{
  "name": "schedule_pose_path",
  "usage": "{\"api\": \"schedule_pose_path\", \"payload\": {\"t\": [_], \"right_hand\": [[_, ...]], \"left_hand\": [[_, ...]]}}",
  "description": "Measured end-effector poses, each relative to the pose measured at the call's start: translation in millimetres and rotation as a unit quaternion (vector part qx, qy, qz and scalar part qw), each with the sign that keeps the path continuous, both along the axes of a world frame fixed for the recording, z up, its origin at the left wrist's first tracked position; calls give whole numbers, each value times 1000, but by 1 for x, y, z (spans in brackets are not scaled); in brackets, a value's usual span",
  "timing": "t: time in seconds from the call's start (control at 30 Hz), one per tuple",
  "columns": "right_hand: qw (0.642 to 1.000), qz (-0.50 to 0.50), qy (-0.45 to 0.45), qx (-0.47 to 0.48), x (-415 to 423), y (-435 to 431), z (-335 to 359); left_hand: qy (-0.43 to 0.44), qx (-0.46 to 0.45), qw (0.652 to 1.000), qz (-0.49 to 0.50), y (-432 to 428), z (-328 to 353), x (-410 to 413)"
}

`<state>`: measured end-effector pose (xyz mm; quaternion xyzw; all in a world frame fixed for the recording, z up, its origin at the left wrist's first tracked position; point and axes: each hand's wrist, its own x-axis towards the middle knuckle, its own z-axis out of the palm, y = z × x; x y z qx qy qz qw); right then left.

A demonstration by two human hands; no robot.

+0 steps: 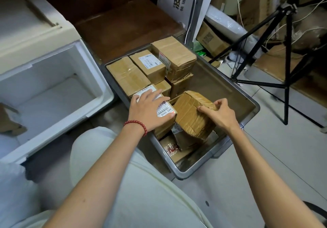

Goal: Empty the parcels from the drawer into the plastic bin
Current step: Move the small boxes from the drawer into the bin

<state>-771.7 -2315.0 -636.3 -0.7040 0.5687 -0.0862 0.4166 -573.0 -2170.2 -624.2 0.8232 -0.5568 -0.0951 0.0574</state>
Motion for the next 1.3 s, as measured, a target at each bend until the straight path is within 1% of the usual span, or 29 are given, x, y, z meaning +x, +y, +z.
{"api": "schedule_pose_path", "payload": {"t": [0.07,0.13,0.23,0.3,0.53,0.6,0.7,0.87,0.97,1.1,1.23,1.3], "right_hand": [[999,38,28,-22,3,-3,-2],[992,78,90,-46,8,-6,-5],[973,123,189,-45,16,-9,-11],[964,149,219,-31,20,-11,-16],[949,214,225,62,18,-4,-33],[944,230,227,69,18,-2,-37],[947,228,212,83,24,-5,-37],[950,197,172,169,32,-13,-44],[949,197,167,181,34,-13,-48],[924,259,201,196,38,2,-48],[916,280,230,174,41,11,-42],[903,295,259,172,40,8,-41]], "left_hand": [[0,-4,1000,1,0,-1,1],[3,-7,1000,2,0,-1,1],[8,-8,1000,5,0,-2,2],[7,-12,1000,7,0,-3,3],[4,-24,1000,10,-2,-6,5],[4,-26,1000,10,-3,-6,5],[4,-28,1000,13,-5,-7,6],[1,-37,999,15,-5,-9,7],[-3,-36,999,13,-5,-9,7],[-7,-40,999,15,-5,-10,7],[-4,-39,999,14,-5,-9,7],[-11,-41,999,9,-5,-9,7]]}}
